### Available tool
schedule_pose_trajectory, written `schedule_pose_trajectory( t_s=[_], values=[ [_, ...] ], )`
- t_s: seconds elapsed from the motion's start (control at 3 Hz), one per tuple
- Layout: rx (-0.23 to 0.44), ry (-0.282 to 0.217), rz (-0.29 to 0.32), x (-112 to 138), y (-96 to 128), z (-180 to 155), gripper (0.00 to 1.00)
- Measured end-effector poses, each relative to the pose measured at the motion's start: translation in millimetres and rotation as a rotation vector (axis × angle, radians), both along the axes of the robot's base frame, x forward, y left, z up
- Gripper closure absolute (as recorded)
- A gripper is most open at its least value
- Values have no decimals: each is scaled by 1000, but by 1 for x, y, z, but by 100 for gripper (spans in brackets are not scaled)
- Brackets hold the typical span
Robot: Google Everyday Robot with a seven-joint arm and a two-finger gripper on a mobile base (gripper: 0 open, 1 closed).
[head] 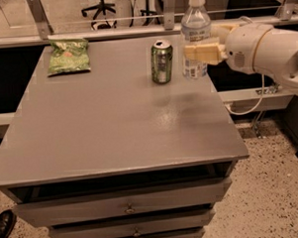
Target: Move blue plastic bottle near green can
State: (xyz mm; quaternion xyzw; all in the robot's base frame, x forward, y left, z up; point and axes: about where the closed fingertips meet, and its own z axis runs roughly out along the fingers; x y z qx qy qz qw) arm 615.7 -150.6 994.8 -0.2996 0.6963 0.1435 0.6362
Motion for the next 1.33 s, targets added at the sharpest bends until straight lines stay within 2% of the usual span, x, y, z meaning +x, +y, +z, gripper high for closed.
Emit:
schedule_pose_trajectory(
  t_s=[0.67, 1.33],
  values=[
    [75, 34, -1, 31, -8, -25, 100],
    [127, 61, 30, 50, -8, -47, 100]
  ],
)
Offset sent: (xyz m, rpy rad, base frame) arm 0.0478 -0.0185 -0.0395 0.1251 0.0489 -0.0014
